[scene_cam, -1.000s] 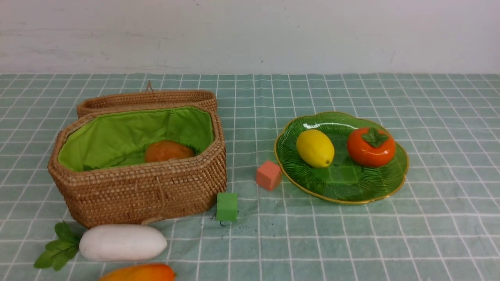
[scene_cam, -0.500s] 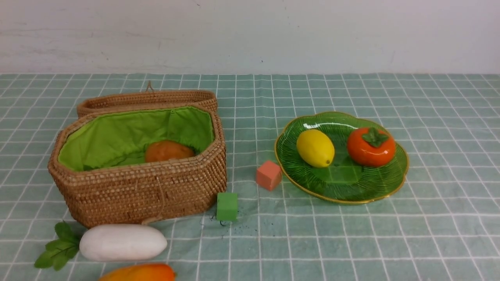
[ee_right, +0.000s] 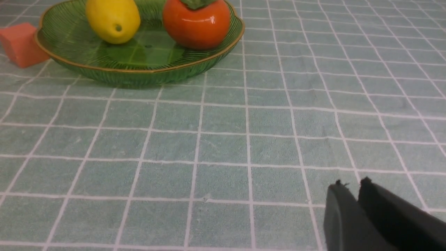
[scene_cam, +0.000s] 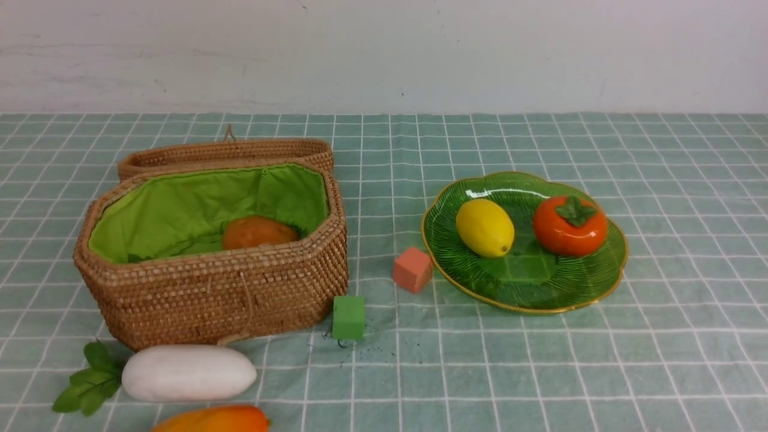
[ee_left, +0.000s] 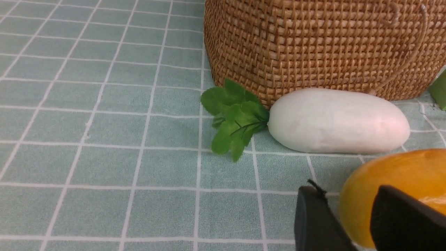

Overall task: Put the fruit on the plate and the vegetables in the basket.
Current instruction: Grab the mango with your left arm and place it on the right plate

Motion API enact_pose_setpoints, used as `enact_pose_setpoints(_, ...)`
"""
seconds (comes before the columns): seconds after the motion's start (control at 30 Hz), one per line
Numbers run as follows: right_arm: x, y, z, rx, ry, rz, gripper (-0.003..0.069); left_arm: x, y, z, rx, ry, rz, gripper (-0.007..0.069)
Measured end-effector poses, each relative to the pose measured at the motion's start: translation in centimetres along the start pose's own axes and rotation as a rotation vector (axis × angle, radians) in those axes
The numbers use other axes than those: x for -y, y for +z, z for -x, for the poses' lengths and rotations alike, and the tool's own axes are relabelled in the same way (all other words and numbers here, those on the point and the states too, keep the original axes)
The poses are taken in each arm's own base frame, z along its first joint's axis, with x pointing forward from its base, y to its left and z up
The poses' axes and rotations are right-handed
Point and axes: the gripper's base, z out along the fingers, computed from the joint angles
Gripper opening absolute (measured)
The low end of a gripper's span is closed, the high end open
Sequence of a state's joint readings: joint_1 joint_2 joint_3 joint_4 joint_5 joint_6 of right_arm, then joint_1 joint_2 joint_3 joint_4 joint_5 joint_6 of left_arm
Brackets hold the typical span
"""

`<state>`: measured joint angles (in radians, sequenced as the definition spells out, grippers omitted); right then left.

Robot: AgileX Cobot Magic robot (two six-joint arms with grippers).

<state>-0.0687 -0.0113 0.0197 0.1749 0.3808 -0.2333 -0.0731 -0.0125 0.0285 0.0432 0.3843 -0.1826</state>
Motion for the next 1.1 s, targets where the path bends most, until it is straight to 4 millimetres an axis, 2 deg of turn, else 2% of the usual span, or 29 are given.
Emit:
enact_pose_setpoints(0.57, 0.0, 0.0, 0.0, -0.002, 0.0, 0.001, 0.0098, 0.0, 0.0, 0.3, 0.037, 0.009, -0.002, 0.0239)
enact_pose_setpoints(0.7, 0.0, 0.0, 0.0, -0.002, 0.0, 0.001, 0.0103, 0.4, -0.1, 1.6, 0.171, -0.101, -0.056, 0.0239)
enact_pose_setpoints(0.87, 0.0, 0.0, 0.0, -0.002, 0.0, 0.001, 0.0109, 0.6, -0.9, 3.9, 0.426, -0.369, -0.147, 0.0239)
enact_pose_setpoints(0.93, 0.0, 0.0, 0.0, -0.002, 0.0, 0.001, 0.0111, 0.4, -1.4, 4.9, 0.548, -0.384, -0.162, 0.0239)
enact_pose_setpoints(1.1, 0.0, 0.0, 0.0, -0.002, 0.0, 0.001, 0.0118, 0.6, -2.6, 6.8, 0.646, -0.37, -0.181, 0.0239)
